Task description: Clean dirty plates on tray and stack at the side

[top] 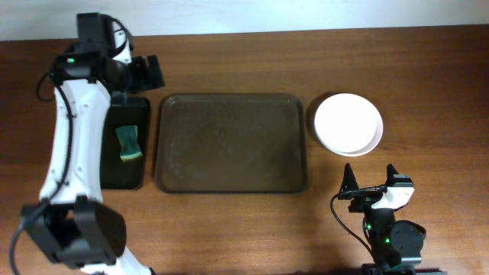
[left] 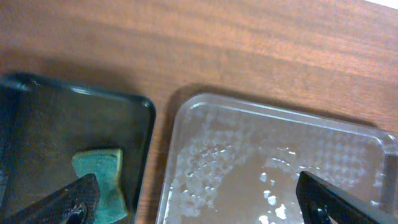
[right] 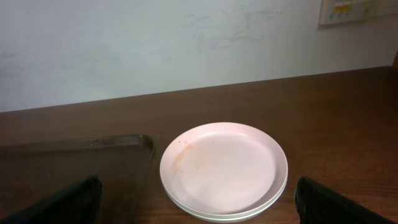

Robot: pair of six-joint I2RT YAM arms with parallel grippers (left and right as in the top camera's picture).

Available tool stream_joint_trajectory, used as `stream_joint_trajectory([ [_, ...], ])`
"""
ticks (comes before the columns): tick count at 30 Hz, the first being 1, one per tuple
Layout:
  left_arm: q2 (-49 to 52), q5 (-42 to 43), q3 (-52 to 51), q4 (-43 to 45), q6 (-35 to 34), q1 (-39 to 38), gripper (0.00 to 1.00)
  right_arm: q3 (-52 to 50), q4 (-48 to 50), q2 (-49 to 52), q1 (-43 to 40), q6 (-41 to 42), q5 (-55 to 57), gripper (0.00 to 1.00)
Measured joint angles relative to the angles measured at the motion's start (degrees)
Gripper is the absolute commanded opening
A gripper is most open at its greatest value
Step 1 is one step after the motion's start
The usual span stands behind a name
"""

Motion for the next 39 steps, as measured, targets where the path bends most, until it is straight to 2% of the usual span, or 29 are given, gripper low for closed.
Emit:
stream_joint_trajectory([
  [3, -9.01, -5.97, -0.85, 0.85, 2.73, -6.14, 0.99, 0.0, 0.02, 0.0, 0.0, 0.0, 0.0, 0.98],
  [6, -22.05, -8.59, -7.72, 8.22, 4.33, -6.23, 0.99, 0.0, 0.02, -0.02, 0.0, -0.02, 0.0, 0.98],
  [10, -40.65, -10.08, -32.59, 24.74, 7.17, -4.83, 0.99, 0.0, 0.0, 0.0, 0.0, 0.0, -0.02, 0.98],
  [13, -50.84, -10.25, -46.38, 31.34, 8.79, -3.52, 0.99, 0.0, 0.0, 0.0, 0.0, 0.0, -0.02, 0.98],
  [14, -55.89, -10.29, -52.96, 36.06, 9.09, -2.29, 0.99, 0.0, 0.02, 0.0, 0.0, 0.0, -0.02, 0.98],
  [18, -75.32, -10.47, -74.69, 46.12, 9.94, 2.03, 0.99, 0.0, 0.07, -0.02, 0.0, 0.02, -0.04, 0.98],
  [22, -86.9, -10.51, -88.52, 51.54, 9.97, 3.43, 0.99, 0.0, 0.0, 0.0, 0.0, 0.0, -0.04, 0.98],
  [29, -97.55, -10.49, -102.33, 58.16, 9.99, 3.43, 0.99, 0.0, 0.0, 0.0, 0.0, 0.02, -0.04, 0.98],
  [32, -100.28, -10.45, -104.43, 60.83, 10.4, 3.43, 0.99, 0.0, 0.0, 0.0, 0.0, 0.0, -0.04, 0.98],
  [39, -104.3, -8.79, -104.67, 54.84, 14.49, 3.43, 0.99, 0.0, 0.0, 0.0, 0.0, 0.02, -0.04, 0.98],
])
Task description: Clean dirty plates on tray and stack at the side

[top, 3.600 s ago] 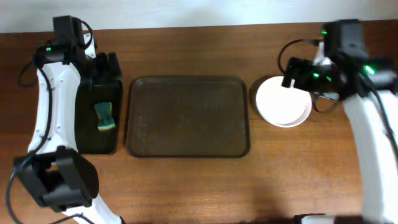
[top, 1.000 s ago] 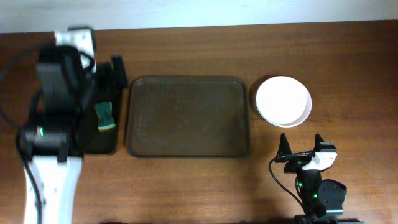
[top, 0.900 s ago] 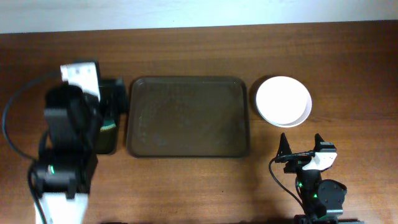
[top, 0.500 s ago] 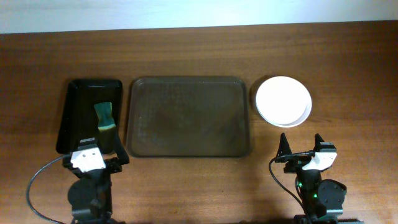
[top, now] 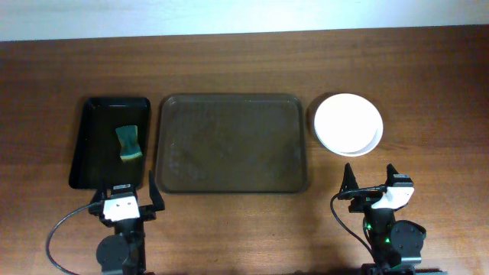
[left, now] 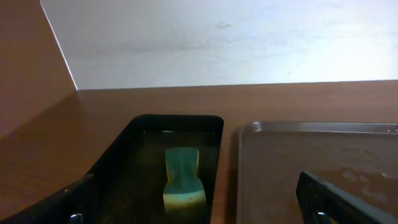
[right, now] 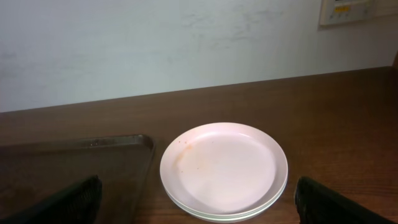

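A stack of white plates (top: 348, 124) sits on the table right of the brown tray (top: 231, 143); the top plate (right: 224, 168) carries a faint orange smear near its left rim. The tray (left: 323, 162) holds no plates. A green-and-yellow sponge (top: 128, 143) lies in the black tray (top: 109, 141), seen also in the left wrist view as the sponge (left: 182, 177). My left gripper (top: 124, 203) rests open at the table's front, facing the black tray. My right gripper (top: 374, 185) rests open at the front, facing the plates. Both hold nothing.
A white wall runs along the far edge of the wooden table (top: 428, 76). Bare wood lies between the brown tray and both grippers at the front edge.
My left arm was stretched out over the black tray's far end; now it is folded back at the table's front with the gripper open. The right arm, plates and sponge have not moved.
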Robot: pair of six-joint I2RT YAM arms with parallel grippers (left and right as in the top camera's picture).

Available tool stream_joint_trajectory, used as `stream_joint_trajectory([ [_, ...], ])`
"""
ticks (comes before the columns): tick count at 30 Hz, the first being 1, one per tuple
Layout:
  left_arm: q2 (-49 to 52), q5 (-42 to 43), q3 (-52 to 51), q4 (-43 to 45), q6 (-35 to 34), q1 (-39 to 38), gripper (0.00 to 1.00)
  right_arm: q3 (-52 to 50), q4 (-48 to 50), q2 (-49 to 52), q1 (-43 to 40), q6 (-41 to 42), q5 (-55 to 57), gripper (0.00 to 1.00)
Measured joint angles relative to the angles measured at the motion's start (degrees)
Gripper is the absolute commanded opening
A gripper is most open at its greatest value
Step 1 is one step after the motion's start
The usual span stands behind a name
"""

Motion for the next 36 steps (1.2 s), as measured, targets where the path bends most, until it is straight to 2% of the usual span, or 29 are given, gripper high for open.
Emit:
stream_joint_trajectory([
  [7, -0.11, 2.45, 0.0, -0.42, 0.44, 0.0, 0.99, 0.0, 0.0, 0.0, 0.0, -0.02, 0.0, 0.98],
  [36, -0.11, 2.47, 0.0, -0.42, 0.44, 0.0, 0.99, 0.0, 0.0, 0.0, 0.0, -0.02, 0.0, 0.98],
])
